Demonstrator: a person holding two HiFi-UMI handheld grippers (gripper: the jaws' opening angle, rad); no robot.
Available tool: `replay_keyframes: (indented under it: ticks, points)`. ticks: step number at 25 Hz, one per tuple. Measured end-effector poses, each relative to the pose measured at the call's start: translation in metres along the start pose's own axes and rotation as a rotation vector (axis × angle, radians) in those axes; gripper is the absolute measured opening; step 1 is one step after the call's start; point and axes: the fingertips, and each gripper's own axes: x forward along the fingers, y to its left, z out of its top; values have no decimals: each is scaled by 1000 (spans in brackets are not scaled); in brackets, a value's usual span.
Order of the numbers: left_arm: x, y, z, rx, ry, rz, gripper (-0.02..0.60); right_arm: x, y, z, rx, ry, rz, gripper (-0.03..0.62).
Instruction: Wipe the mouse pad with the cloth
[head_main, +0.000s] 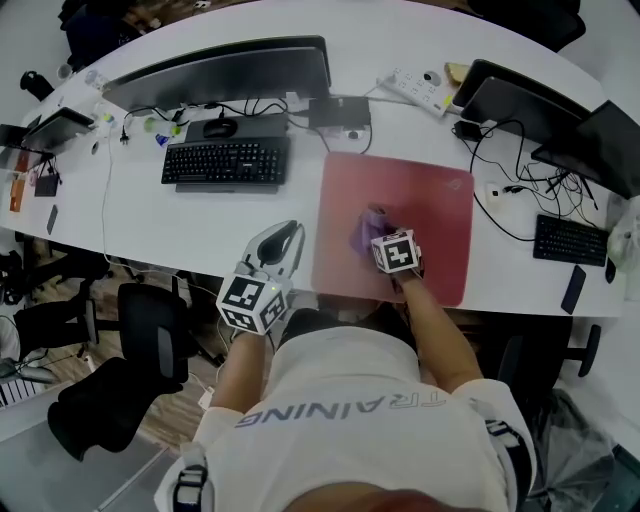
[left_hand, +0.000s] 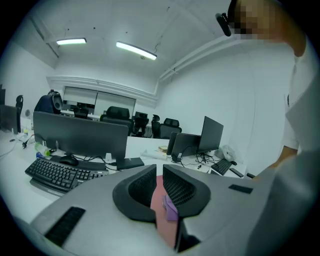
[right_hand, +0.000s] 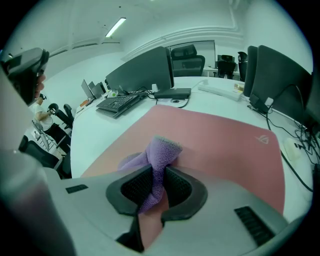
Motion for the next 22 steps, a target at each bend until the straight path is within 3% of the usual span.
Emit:
replay_keyframes:
  ticks: [22]
  points:
    - [59,-117,0,-1,-27,-31,34,-99,-186,-72,122,-9,-155,83]
